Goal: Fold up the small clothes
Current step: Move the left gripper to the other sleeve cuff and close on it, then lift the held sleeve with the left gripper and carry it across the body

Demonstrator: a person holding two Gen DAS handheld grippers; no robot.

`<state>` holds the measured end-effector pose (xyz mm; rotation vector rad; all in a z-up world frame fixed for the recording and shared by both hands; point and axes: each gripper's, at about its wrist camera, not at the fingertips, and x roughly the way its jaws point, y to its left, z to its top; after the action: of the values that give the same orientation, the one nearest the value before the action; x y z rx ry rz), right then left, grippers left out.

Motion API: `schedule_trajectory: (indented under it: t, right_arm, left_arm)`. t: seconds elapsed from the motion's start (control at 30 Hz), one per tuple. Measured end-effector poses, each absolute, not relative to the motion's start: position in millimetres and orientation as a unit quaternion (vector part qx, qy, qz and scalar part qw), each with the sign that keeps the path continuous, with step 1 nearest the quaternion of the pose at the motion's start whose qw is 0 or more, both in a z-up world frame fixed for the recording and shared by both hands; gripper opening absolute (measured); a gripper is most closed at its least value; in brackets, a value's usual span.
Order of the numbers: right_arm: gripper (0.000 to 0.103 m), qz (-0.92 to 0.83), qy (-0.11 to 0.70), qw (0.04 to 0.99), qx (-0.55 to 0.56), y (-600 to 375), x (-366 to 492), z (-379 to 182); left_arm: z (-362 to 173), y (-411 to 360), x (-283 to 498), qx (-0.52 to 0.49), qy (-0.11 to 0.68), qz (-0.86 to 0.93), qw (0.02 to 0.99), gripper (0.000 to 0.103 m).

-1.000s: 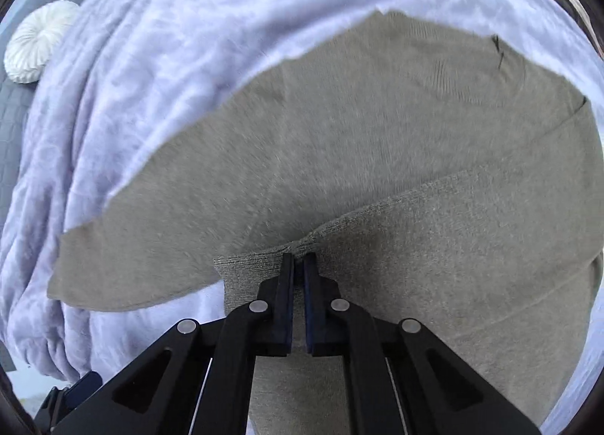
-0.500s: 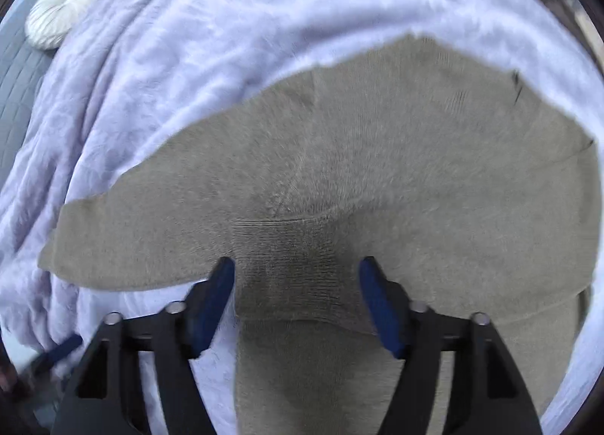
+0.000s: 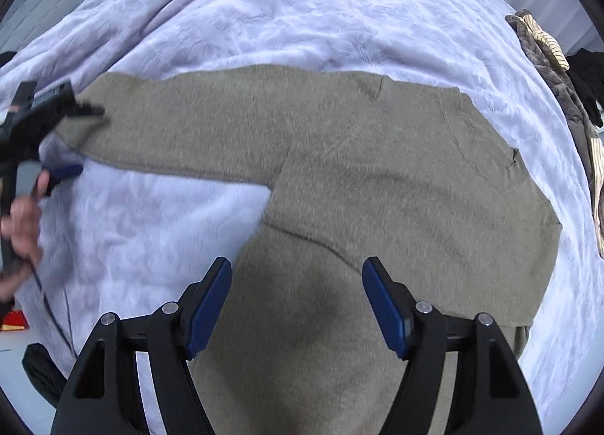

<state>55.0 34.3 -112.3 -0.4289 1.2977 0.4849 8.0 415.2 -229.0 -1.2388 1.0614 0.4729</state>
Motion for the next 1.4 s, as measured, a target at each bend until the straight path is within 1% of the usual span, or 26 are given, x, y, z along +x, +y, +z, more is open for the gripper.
schedule_trajectory:
  t: [0.07,0.1,0.13,0.17,0.2,0.23,0.27,0.3,0.33,0.37,0.4,0.5,0.53,0.77,1.07,1.2,1.4]
  right_arm:
    - [0.075,0.218,0.592,0.749,-0.202,29.9,49.4,-110.6]
    - [0.075,0.217,0.591,0.75,-0.203,27.4,47.1,-109.6]
    - [0.075,0.215,0.591,0.751,-0.202,24.8,45.3,-108.1]
    - [0.075,0.213,0.591,0.752,-0.2,22.1,43.8,-106.9]
    - [0.075,0.21,0.592,0.753,-0.198,19.1,42.7,-105.5]
    - [0.075,0.208,0.593,0.753,-0.196,16.0,41.8,-104.4]
    - [0.075,0.206,0.593,0.754,-0.194,13.7,41.2,-103.5]
    - [0.075,0.203,0.594,0.755,-0.191,11.7,40.6,-102.6]
    - [0.075,0.202,0.594,0.755,-0.19,10.4,40.1,-101.8]
    - [0.075,0.202,0.594,0.755,-0.19,9.5,39.4,-100.8]
    - [0.075,0.202,0.593,0.756,-0.19,9.0,38.7,-99.3]
    - [0.075,0.205,0.59,0.757,-0.192,9.1,35.8,-95.4]
    - [0.075,0.205,0.588,0.758,-0.193,9.3,34.7,-94.1]
    - [0.075,0.2,0.585,0.763,-0.191,2.1,31.3,-84.9]
    - [0.075,0.169,0.586,0.773,-0.172,-20.3,35.1,-72.8]
    - [0.075,0.149,0.587,0.778,-0.168,-36.6,36.6,-66.6]
    - [0.075,0.123,0.589,0.782,-0.165,-63.4,39.6,-58.6]
  left_arm:
    - [-224.1,414.2,13.8,-0.546,0.453,0.201,0.675,0.102]
    - [-221.7,413.3,15.3,-0.54,0.45,0.198,0.683,0.1]
    - [-218.6,411.0,19.1,-0.53,0.453,0.196,0.69,0.088]
    - [-215.4,405.5,25.8,-0.519,0.462,0.192,0.693,0.078]
    - [-213.3,403.1,28.5,-0.512,0.467,0.187,0.696,0.075]
    - [-210.6,401.4,29.4,-0.509,0.466,0.185,0.7,0.067]
    - [-208.3,400.7,30.5,-0.509,0.463,0.18,0.703,0.052]
    - [-207.1,397.7,31.0,-0.513,0.461,0.175,0.703,0.044]
    - [-206.3,400.4,32.9,-0.519,0.459,0.169,0.701,0.029]
    - [-204.9,401.2,34.6,-0.523,0.456,0.164,0.701,0.019]
    - [-204.7,401.6,38.9,-0.519,0.458,0.165,0.703,0.015]
    - [-195.7,398.2,37.4,-0.504,0.476,0.175,0.7,0.013]
    - [-187.7,396.0,31.9,-0.489,0.479,0.176,0.707,0.01]
    - [-145.6,373.6,39.1,-0.405,0.491,0.191,0.747,0.01]
    - [-116.3,323.6,69.3,-0.314,0.533,0.18,0.765,0.01]
    - [-107.7,292.9,80.6,-0.287,0.542,0.168,0.772,0.01]
    - [-96.1,257.7,85.5,-0.274,0.549,0.153,0.775,0.01]
